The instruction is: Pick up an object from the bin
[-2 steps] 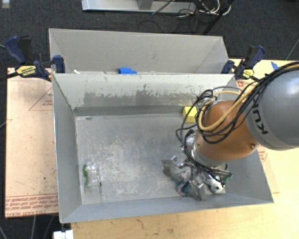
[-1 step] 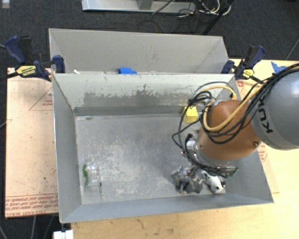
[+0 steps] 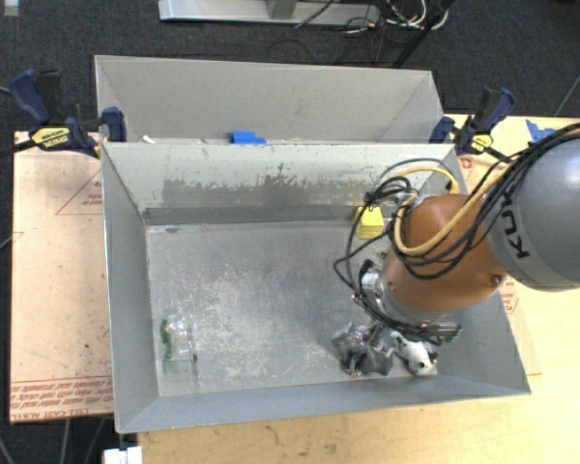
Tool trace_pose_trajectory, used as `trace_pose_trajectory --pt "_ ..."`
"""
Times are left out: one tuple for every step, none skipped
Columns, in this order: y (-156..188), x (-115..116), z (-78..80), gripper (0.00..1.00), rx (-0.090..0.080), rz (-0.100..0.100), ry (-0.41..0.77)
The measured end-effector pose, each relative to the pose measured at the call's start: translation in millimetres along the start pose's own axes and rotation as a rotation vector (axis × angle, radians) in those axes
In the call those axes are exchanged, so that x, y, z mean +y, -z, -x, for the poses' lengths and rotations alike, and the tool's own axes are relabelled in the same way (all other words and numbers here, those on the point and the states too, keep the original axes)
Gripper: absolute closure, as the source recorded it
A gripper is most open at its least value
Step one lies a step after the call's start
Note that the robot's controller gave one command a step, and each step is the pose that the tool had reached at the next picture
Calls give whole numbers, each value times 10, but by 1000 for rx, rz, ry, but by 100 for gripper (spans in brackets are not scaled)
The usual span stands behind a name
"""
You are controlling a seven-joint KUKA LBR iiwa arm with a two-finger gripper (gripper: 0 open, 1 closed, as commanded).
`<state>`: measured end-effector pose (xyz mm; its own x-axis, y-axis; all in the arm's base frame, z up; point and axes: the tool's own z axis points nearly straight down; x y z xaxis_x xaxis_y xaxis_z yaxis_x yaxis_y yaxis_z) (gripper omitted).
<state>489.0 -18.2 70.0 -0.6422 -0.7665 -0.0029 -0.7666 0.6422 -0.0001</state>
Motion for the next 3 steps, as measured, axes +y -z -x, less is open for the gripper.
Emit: trace_pose_trajectory --pt "36 13 -6 100 4 4 0" --pt "251 31 -14 100 7 10 0" --pt "437 7 1 100 1 1 -1"
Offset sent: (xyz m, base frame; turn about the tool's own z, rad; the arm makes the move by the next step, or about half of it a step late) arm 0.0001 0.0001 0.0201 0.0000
